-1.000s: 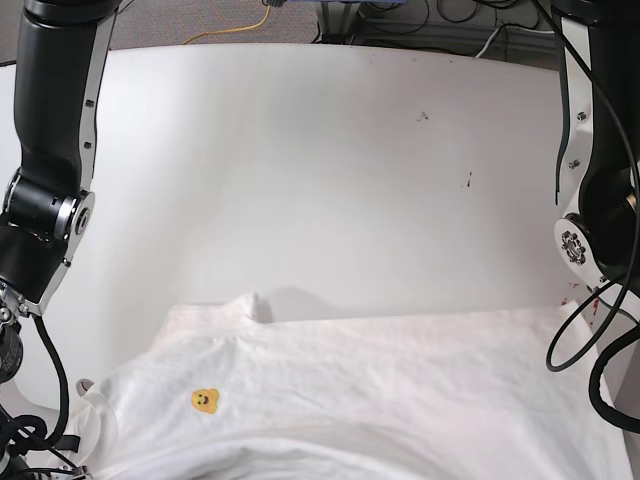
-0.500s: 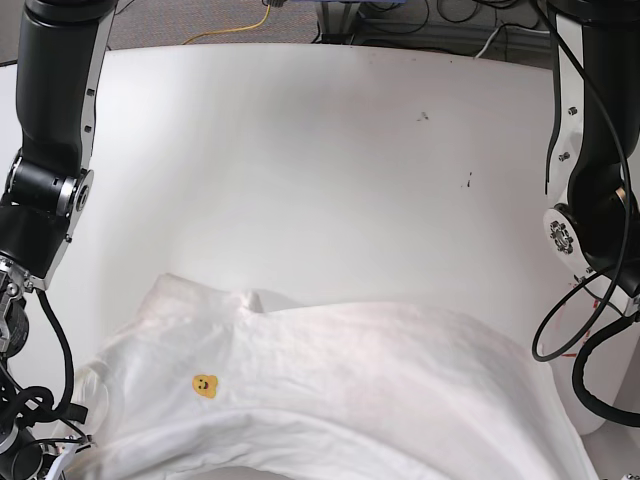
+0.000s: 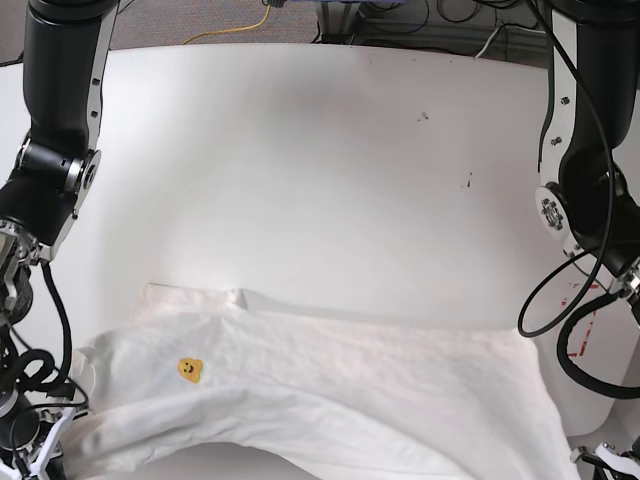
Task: Layout the t-shirt on the table in an organized manner, then fold the t-shirt properly
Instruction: 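Swing the held shirt down and drag it across the table with both grippers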
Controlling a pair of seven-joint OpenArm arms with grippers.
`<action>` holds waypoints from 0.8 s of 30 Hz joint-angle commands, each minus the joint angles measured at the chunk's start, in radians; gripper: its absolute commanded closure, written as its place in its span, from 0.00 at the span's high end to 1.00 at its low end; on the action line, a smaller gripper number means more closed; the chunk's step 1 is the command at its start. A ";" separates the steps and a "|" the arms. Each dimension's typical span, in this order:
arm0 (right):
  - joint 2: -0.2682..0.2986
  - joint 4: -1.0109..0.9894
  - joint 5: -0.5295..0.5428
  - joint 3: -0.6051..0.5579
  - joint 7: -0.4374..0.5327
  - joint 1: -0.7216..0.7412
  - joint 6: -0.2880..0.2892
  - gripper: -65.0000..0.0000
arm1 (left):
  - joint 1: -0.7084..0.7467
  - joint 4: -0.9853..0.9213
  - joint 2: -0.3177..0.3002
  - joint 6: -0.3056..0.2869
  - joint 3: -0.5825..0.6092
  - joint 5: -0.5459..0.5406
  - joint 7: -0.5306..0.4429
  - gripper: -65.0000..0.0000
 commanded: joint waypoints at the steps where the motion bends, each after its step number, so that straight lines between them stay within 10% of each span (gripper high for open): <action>1: 0.004 0.078 0.005 0.032 0.016 -0.046 -0.006 0.00 | 0.028 0.042 -0.006 0.004 -0.026 -0.018 -0.007 0.00; 24: -0.166 0.316 0.008 0.310 -0.018 -0.680 0.047 0.00 | 0.680 0.228 -0.003 0.004 -0.177 -0.222 0.102 0.00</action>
